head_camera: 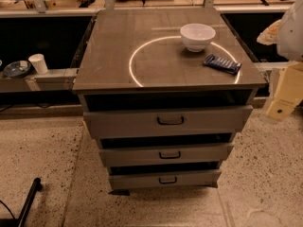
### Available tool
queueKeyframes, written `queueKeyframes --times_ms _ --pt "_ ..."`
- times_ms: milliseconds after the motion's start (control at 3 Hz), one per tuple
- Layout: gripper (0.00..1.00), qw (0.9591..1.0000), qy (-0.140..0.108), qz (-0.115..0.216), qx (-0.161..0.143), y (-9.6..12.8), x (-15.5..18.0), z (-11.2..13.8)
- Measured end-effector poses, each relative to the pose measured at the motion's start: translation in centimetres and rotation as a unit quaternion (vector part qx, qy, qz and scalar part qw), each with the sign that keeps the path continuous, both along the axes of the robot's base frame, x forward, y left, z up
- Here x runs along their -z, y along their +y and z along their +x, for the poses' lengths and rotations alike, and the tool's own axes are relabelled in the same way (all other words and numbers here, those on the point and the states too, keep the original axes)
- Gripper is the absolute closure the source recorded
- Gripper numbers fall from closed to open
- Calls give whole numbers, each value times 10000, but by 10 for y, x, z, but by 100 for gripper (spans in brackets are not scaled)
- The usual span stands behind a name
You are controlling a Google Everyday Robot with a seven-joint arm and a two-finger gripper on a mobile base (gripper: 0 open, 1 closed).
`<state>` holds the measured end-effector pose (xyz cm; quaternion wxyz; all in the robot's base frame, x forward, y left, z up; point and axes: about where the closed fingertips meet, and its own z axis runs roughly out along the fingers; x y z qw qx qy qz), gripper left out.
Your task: Open middle drawer
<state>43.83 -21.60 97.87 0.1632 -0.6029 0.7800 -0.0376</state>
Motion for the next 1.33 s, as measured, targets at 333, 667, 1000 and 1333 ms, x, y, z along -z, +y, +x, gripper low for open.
queueKeyframes --times_ms 333,667,1000,1333 --pt "0 10000 11 -50 3 -1 3 1" --pt "0 9996 62 -274 17 -4 14 5" --pt "0 9993 259 -256 -41 -16 68 4" --pt "0 9983 573 6 -50 -37 169 -9"
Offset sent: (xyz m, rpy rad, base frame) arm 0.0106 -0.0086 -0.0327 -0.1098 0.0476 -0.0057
